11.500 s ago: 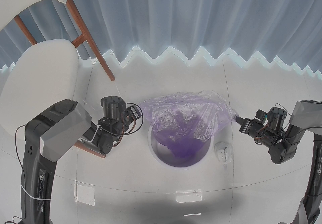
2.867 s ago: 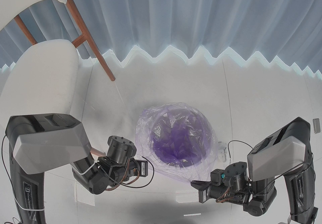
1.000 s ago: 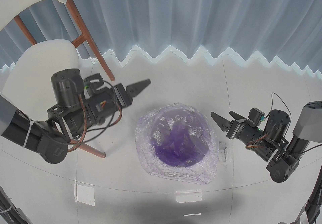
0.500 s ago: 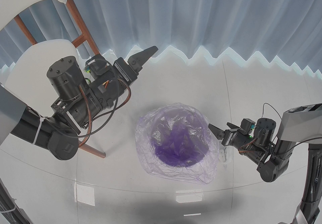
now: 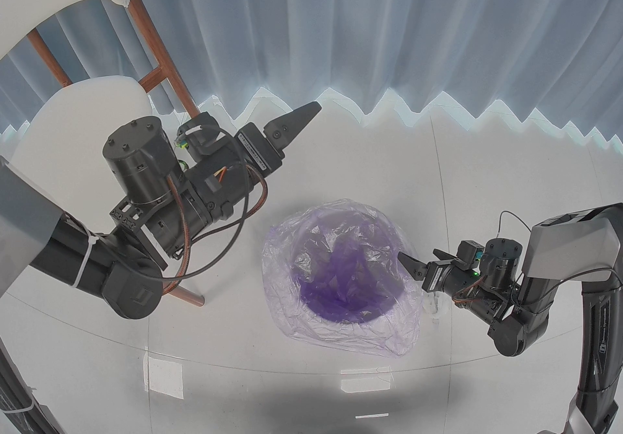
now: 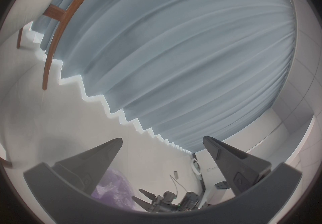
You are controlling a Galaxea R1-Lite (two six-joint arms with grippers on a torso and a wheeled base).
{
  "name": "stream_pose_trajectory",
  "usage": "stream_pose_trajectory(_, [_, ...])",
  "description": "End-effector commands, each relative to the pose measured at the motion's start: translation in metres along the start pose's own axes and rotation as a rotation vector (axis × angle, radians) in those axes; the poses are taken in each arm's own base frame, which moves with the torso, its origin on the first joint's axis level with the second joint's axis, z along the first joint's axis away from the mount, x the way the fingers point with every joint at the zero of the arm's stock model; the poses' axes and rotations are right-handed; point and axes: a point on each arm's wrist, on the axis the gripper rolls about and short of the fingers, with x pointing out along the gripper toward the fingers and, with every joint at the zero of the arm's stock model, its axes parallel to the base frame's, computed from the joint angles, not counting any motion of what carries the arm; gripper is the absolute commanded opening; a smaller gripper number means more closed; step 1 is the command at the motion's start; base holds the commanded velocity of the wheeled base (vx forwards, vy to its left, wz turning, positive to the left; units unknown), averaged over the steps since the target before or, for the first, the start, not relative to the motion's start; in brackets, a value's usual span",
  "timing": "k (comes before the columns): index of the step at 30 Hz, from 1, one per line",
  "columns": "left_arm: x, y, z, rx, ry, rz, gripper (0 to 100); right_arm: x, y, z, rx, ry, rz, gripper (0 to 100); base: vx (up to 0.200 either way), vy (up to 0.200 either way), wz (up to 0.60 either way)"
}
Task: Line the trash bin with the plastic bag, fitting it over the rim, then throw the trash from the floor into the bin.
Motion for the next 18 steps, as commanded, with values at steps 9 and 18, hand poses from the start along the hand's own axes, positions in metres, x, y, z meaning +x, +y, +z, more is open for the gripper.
stream_pose_trajectory(9, [0.0074,0.0164,-0.0151,0.102,-0.003,0.052,100,0.0012,0.0014,0.0033,0.002,-0.025,0.008,0,0.0,0.0,0.0])
stream_pose_trajectory(18, [0.0072,0.0173,-0.0143,0.105,-0.005,0.056,100,0.0023,0.0009,0.004,0.002,-0.029,0.008,0,0.0,0.0,0.0])
